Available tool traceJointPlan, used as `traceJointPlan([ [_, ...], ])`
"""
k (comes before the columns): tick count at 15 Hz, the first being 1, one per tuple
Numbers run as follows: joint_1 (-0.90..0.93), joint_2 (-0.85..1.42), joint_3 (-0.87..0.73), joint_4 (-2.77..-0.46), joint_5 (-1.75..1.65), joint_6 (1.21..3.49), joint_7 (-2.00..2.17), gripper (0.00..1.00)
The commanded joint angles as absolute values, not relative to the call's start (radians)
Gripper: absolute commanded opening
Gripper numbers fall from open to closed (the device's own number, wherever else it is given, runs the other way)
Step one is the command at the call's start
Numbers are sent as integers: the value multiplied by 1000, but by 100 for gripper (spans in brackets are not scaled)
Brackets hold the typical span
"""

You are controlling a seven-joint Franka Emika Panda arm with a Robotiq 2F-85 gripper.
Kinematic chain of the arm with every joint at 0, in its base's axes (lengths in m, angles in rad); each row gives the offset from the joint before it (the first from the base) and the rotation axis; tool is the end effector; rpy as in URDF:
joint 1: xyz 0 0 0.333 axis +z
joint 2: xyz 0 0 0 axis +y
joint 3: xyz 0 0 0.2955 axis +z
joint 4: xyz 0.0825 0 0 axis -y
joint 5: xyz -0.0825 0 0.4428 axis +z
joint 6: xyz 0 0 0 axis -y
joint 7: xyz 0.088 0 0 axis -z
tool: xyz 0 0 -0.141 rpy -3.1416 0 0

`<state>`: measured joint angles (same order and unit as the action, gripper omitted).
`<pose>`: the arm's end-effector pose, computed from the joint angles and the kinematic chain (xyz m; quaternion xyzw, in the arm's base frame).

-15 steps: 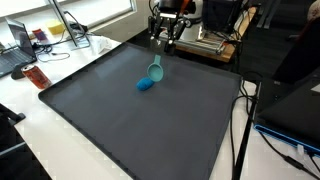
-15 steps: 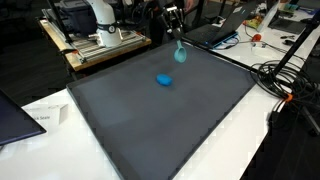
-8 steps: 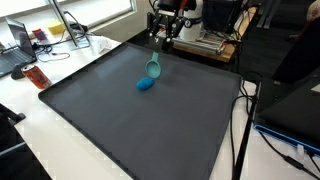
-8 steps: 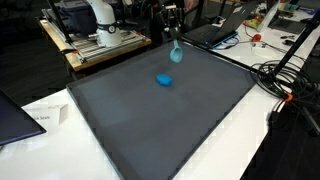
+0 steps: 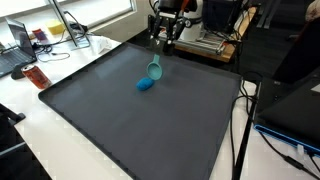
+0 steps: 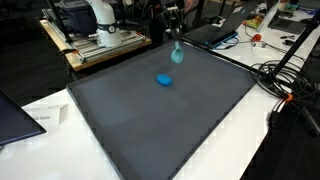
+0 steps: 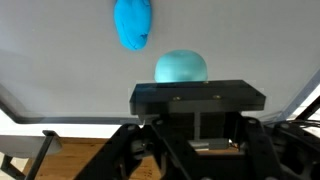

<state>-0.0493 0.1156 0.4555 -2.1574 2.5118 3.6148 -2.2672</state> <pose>0.4904 0.1224 0.2525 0.9652 0.0117 0.2607 0.0184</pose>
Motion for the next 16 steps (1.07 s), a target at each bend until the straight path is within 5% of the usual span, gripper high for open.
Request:
traceJointPlan([
  [1,-60,179,459,-2089,2510,3728,-2287,28],
  [16,-174,540,513,-1677,2509,4127,-2448,28],
])
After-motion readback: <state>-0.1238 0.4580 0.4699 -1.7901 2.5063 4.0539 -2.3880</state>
